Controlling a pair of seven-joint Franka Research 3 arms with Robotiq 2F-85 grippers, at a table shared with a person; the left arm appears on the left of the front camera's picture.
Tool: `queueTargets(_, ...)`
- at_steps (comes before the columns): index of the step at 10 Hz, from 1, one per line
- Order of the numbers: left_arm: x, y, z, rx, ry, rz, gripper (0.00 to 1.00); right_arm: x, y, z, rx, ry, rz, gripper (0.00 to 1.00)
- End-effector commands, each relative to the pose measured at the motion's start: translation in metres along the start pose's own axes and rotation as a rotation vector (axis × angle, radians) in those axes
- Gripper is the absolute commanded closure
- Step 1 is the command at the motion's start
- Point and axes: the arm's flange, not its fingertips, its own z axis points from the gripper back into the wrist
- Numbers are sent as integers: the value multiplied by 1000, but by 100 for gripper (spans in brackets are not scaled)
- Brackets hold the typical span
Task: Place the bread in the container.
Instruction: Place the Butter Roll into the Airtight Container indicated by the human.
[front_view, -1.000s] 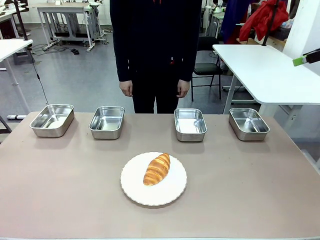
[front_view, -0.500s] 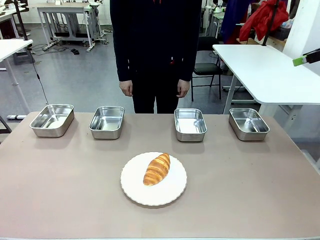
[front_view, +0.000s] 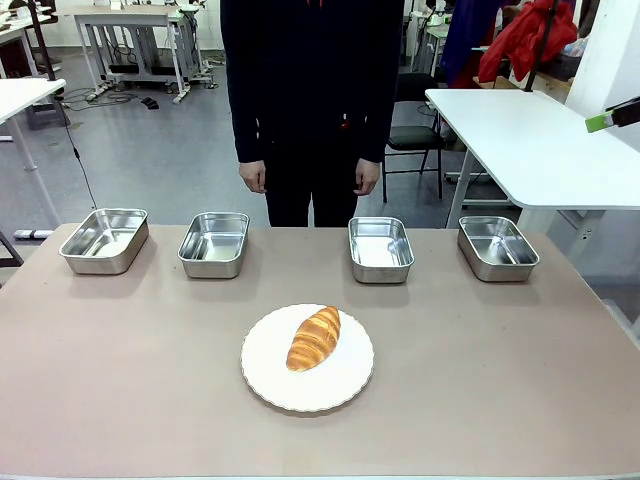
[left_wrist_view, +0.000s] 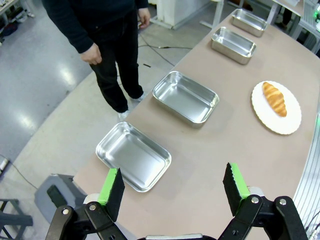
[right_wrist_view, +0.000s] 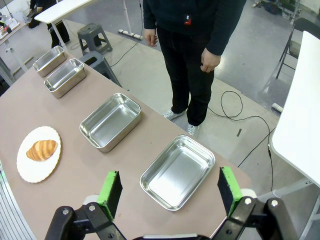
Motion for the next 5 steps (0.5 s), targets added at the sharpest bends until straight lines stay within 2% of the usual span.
queueTargets(1, 1, -1, 0, -4, -2, -6, 0, 1, 1, 0, 3, -7, 2, 0)
queueTargets(5, 1, -1, 0, -4, -2, -6, 0, 1, 1, 0, 3, -7, 2, 0)
